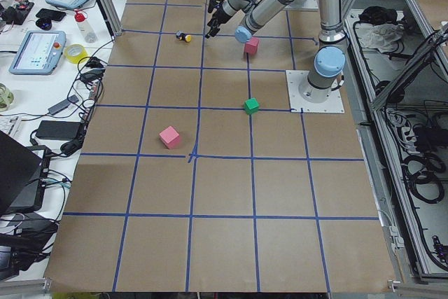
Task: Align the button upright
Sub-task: 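Lower the left gripper onto the lying button and grasp its body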
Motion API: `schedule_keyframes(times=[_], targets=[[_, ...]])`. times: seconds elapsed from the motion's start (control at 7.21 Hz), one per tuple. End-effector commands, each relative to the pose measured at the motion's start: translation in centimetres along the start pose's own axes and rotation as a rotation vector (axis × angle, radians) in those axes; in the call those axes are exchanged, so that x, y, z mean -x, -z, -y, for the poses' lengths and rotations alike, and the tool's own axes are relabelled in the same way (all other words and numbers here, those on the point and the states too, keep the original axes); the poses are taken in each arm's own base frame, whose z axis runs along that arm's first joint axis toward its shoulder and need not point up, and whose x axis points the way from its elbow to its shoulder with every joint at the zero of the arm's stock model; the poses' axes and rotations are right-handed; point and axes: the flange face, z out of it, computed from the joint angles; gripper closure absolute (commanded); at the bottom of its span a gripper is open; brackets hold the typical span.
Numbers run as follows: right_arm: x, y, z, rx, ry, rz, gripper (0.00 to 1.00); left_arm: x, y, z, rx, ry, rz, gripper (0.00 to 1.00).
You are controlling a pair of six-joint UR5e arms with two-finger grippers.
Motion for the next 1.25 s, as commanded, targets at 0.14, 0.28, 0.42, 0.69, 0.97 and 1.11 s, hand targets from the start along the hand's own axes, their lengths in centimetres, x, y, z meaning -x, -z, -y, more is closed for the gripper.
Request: schedule_keyframes(times=[0.14, 0.28, 0.42, 0.69, 0.97, 1.11], targets=[[-0.2, -0.7, 0.1, 0.024, 0.003, -0.006, 0.0, 0.4, -3.8, 0.1, -0.033, -0.157, -0.021, 0.07], [-0.4, -1.0, 0.3, 0.033, -0.002, 0.001, 0.0, 3.1, -4.8, 1.1, -0.035, -0.144, -0.049, 0.07], [-0.6, -0.9, 0.5, 0.02, -0.003, -0.011, 0.0, 4.4, -5.4, 1.7, -0.044, -0.136, -0.077, 0.07], [-0.6, -1.2, 0.5, 0.025, -0.01, -0.009, 0.0, 4.4, -7.0, 1.8, -0.038, -0.141, -0.088, 0.09], [-0.4, -1.1, 0.4, 0.022, -0.002, -0.009, 0.0, 4.2, -7.3, 2.3, -0.049, -0.139, -0.106, 0.25], [-0.4, -1.2, 0.4, 0.022, -0.004, -0.009, 0.0, 4.2, -7.3, 2.3, -0.049, -0.139, -0.107, 0.46]])
